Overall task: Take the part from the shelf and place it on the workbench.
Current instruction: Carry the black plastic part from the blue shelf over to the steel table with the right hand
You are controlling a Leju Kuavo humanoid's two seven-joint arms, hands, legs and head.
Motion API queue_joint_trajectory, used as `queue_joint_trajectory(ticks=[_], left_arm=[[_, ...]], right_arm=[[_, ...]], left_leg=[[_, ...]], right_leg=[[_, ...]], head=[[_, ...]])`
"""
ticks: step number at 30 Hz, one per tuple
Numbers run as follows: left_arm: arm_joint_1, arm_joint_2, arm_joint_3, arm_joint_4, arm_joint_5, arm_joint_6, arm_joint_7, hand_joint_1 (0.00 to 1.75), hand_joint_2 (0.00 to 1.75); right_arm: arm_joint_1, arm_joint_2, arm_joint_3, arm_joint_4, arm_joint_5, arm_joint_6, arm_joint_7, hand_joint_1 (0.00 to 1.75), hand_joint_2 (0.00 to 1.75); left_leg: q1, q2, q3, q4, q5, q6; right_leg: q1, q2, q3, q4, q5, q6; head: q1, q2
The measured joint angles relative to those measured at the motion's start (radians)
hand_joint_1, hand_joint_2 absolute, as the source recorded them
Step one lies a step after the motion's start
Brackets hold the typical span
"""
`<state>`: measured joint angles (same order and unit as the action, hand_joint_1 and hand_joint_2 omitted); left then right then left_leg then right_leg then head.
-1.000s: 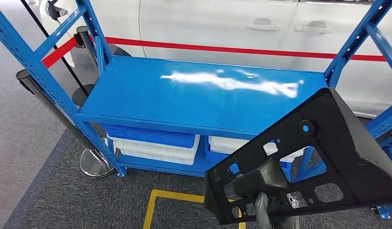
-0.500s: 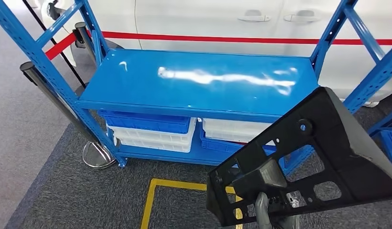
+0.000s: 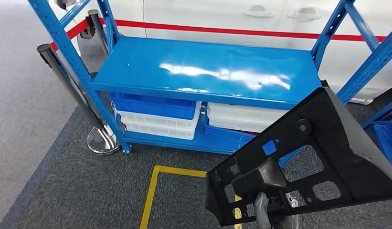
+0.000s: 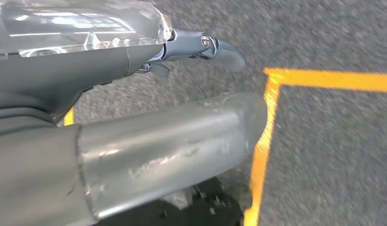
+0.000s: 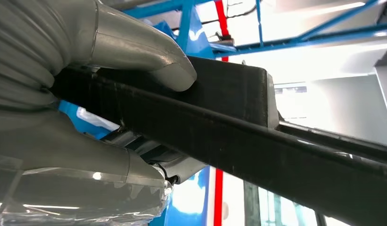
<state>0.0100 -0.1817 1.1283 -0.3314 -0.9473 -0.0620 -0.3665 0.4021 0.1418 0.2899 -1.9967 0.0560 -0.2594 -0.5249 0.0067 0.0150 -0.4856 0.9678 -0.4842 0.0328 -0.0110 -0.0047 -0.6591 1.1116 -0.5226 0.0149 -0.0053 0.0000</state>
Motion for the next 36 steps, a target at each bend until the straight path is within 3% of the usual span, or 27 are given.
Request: queue_joint_trajectory(ticks=[1, 2, 3, 4, 6, 7, 9, 10, 12, 13, 15, 17, 18, 19, 20, 21, 22, 24, 25, 28, 30, 32, 33, 34, 35, 36], left_arm=[[0.0, 0.0, 0.002, -0.001, -0.001, -0.001, 0.002, 0.0, 0.0], [0.001, 0.0, 0.004, -0.003, -0.003, -0.002, 0.004, 0.0, 0.0], [0.001, 0.0, 0.005, -0.004, -0.004, -0.004, 0.005, 0.0, 0.0], [0.001, 0.0, 0.008, -0.005, -0.005, -0.005, 0.005, 0.0, 0.0], [0.001, -0.001, 0.013, -0.006, -0.008, -0.007, 0.006, 0.0, 0.0], [0.002, -0.001, 0.015, -0.006, -0.009, -0.008, 0.006, 0.0, 0.0], [0.002, -0.002, 0.018, -0.007, -0.013, -0.01, 0.006, 0.0, 0.0], [0.003, -0.003, 0.019, -0.008, -0.014, -0.011, 0.007, 0.0, 0.0], [0.005, -0.003, 0.022, -0.011, -0.016, -0.013, 0.007, 0.0, 0.0], [0.006, -0.003, 0.024, -0.012, -0.016, -0.014, 0.008, 0.0, 0.0], [0.009, -0.004, 0.026, -0.014, -0.017, -0.017, 0.009, 0.0, 0.0], [0.01, -0.004, 0.028, -0.015, -0.02, -0.023, 0.008, 0.0, 0.0], [0.01, -0.004, 0.03, -0.016, -0.023, -0.025, 0.006, 0.0, 0.0], [0.009, -0.004, 0.032, -0.017, -0.025, -0.027, 0.005, 0.0, 0.0], [0.009, -0.004, 0.035, -0.018, -0.027, -0.029, 0.004, 0.0, 0.0], [0.009, -0.004, 0.038, -0.02, -0.029, -0.029, 0.003, 0.0, 0.0], [0.008, -0.004, 0.04, -0.022, -0.031, -0.03, 0.002, 0.0, 0.0], [0.006, -0.004, 0.045, -0.026, -0.036, -0.029, 0.0, 0.0, 0.0], [0.006, -0.004, 0.047, -0.027, -0.039, -0.028, -0.001, 0.0, 0.0], [0.007, -0.005, 0.055, -0.028, -0.049, -0.024, -0.001, 0.0, 0.0], [0.006, -0.006, 0.062, -0.029, -0.052, -0.022, -0.001, 0.0, 0.0], [0.006, -0.006, 0.068, -0.03, -0.054, -0.02, 0.0, 0.0, 0.0], [0.006, -0.006, 0.07, -0.03, -0.054, -0.02, 0.001, 0.0, 0.0], [0.007, -0.006, 0.07, -0.03, -0.055, -0.019, 0.001, 0.0, 0.0], [0.007, -0.006, 0.071, -0.03, -0.055, -0.018, 0.002, 0.0, 0.0], [0.006, -0.006, 0.071, -0.03, -0.055, -0.018, 0.002, 0.0, 0.0]], right_arm=[[0.0, 0.0, 0.0, 0.0, 0.0, -0.001, 0.001, 1.75, 1.75], [0.0, 0.0, 0.0, 0.0, -0.001, -0.001, 0.003, 1.75, 1.75], [0.0, 0.0, 0.0, 0.001, -0.001, -0.002, 0.004, 1.75, 1.75], [0.0, 0.0, 0.0, 0.001, -0.001, -0.002, 0.005, 1.75, 1.75], [0.0, 0.0, 0.0, 0.002, -0.001, -0.002, 0.006, 1.75, 1.75], [-0.001, 0.0, 0.0, 0.002, -0.001, -0.002, 0.006, 1.75, 1.75], [-0.002, 0.0, 0.0, 0.001, -0.001, -0.003, 0.007, 1.75, 1.75], [-0.002, 0.0, 0.0, 0.001, -0.001, -0.003, 0.007, 1.75, 1.75], [-0.002, 0.001, -0.001, 0.001, -0.001, -0.004, 0.008, 1.75, 1.75], [-0.003, 0.001, -0.001, 0.001, -0.001, -0.005, 0.009, 1.75, 1.75], [-0.003, 0.003, -0.001, 0.002, -0.001, -0.007, 0.009, 1.75, 1.75], [-0.003, 0.005, -0.001, 0.002, 0.0, -0.007, 0.009, 1.75, 1.75], [-0.003, 0.005, -0.001, 0.002, 0.0, -0.006, 0.009, 1.75, 1.75], [-0.003, 0.005, -0.001, 0.003, 0.0, -0.006, 0.008, 1.75, 1.75], [-0.003, 0.005, -0.001, 0.003, 0.0, -0.005, 0.008, 1.75, 1.75], [-0.003, 0.005, -0.001, 0.003, 0.0, -0.004, 0.008, 1.75, 1.75], [-0.002, 0.005, -0.001, 0.003, -0.004, -0.002, 0.008, 1.75, 1.75], [-0.003, 0.004, -0.001, 0.003, -0.024, 0.011, 0.007, 1.75, 1.75], [-0.003, 0.004, -0.001, 0.004, -0.037, 0.019, 0.005, 1.75, 1.75], [0.001, 0.004, -0.001, 0.004, -0.058, 0.03, -0.003, 1.75, 1.75], [0.005, 0.003, -0.001, 0.006, -0.062, 0.031, -0.006, 1.75, 1.75], [0.008, 0.003, -0.001, 0.01, -0.065, 0.031, -0.007, 1.75, 1.75], [0.01, 0.003, -0.001, 0.012, -0.066, 0.031, -0.007, 1.75, 1.75], [0.012, 0.003, -0.001, 0.014, -0.067, 0.031, -0.007, 1.75, 1.75], [0.015, 0.003, -0.001, 0.015, -0.068, 0.031, -0.007, 1.75, 1.75], [0.016, 0.002, -0.001, 0.016, -0.068, 0.03, -0.007, 1.75, 1.75]], left_leg=[[-0.001, 0.0, -0.017, 0.001, 0.012, 0.004], [-0.002, 0.001, -0.032, 0.003, 0.023, 0.005], [-0.003, 0.002, -0.049, 0.006, 0.035, 0.004], [-0.003, 0.002, -0.067, 0.012, 0.046, 0.002], [-0.002, 0.001, -0.102, 0.027, 0.063, -0.005], [-0.004, 0.0, -0.118, 0.037, 0.07, -0.009], [-0.006, -0.001, -0.135, 0.052, 0.082, -0.019], [-0.006, -0.002, -0.14, 0.055, 0.09, -0.025], [-0.003, -0.003, -0.149, 0.057, 0.104, -0.037], [-0.002, -0.004, -0.157, 0.066, 0.09, -0.044], [0.003, -0.007, -0.181, 0.134, 0.005, -0.055], [0.005, -0.008, -0.203, 0.255, -0.089, -0.064], [0.006, -0.008, -0.204, 0.306, -0.103, -0.067], [0.006, -0.008, -0.194, 0.331, -0.091, -0.068], [0.006, -0.008, -0.169, 0.323, -0.063, -0.067], [0.006, -0.008, -0.126, 0.28, -0.032, -0.064], [0.005, -0.012, -0.071, 0.21, -0.021, -0.058], [0.002, -0.026, 0.027, 0.064, -0.04, -0.047], [-0.001, -0.03, 0.05, 0.022, -0.056, -0.042], [0.0, -0.014, 0.048, -0.002, -0.043, -0.025], [0.005, 0.003, 0.037, -0.009, -0.027, -0.011], [0.003, 0.021, 0.022, -0.008, -0.018, -0.005], [0.002, 0.031, 0.015, -0.006, -0.014, -0.005], [0.001, 0.04, 0.01, -0.003, -0.012, -0.005], [0.001, 0.049, 0.005, 0.0, -0.011, -0.007], [0.001, 0.058, 0.003, 0.004, -0.011, -0.009]], right_leg=[[-0.001, 0.001, -0.013, 0.061, -0.053, 0.003], [-0.003, 0.001, -0.021, 0.12, -0.084, 0.005], [-0.003, 0.001, -0.021, 0.164, -0.088, 0.007], [-0.004, 0.001, -0.008, 0.181, -0.069, 0.009], [-0.005, 0.0, 0.065, 0.119, -0.008, 0.007], [-0.004, 0.0, 0.121, 0.049, -0.002, 0.004], [0.0, 0.001, 0.207, -0.079, -0.028, -0.006], [0.003, 0.002, 0.223, -0.111, -0.042, -0.013], [0.004, 0.0, 0.211, -0.118, -0.031, -0.029], [0.003, -0.002, 0.2, -0.118, -0.02, -0.039], [0.0, -0.006, 0.171, -0.12, 0.005, -0.054], [0.002, -0.007, 0.141, -0.118, 0.028, -0.059], [0.003, -0.008, 0.125, -0.115, 0.039, -0.058], [0.004, -0.009, 0.109, -0.112, 0.049, -0.056], [0.004, -0.009, 0.093, -0.107, 0.058, -0.055], [0.004, -0.009, 0.078, -0.102, 0.066, -0.053], [0.004, -0.008, 0.066, -0.098, 0.073, -0.049], [0.006, -0.002, 0.052, -0.092, 0.086, -0.038], [0.006, 0.001, 0.049, -0.092, 0.094, -0.032], [0.005, 0.01, 0.04, -0.089, 0.105, -0.014], [0.004, 0.011, 0.011, -0.026, 0.054, -0.005], [0.002, 0.01, -0.038, 0.102, -0.026, 0.002], [0.0, 0.009, -0.054, 0.155, -0.05, 0.005], [-0.002, 0.008, -0.055, 0.178, -0.055, 0.008], [-0.003, 0.005, -0.035, 0.161, -0.041, 0.009], [-0.004, -0.003, 0.003, 0.108, -0.014, 0.008]], head=[[0.002, 0.0], [0.002, 0.0], [0.002, 0.0], [0.002, 0.0], [0.002, 0.0], [0.002, 0.0], [0.002, 0.0], [0.002, 0.0], [0.004, 0.0], [0.003, 0.0], [-0.001, 0.0], [-0.005, 0.0], [-0.005, 0.0], [-0.006, 0.0], [-0.006, 0.0], [-0.006, 0.0], [-0.006, 0.0], [-0.005, 0.0], [-0.005, 0.0], [-0.006, 0.0], [-0.001, 0.0], [0.003, 0.0], [0.003, 0.0], [0.003, 0.0], [0.003, 0.0], [0.003, 0.0]])
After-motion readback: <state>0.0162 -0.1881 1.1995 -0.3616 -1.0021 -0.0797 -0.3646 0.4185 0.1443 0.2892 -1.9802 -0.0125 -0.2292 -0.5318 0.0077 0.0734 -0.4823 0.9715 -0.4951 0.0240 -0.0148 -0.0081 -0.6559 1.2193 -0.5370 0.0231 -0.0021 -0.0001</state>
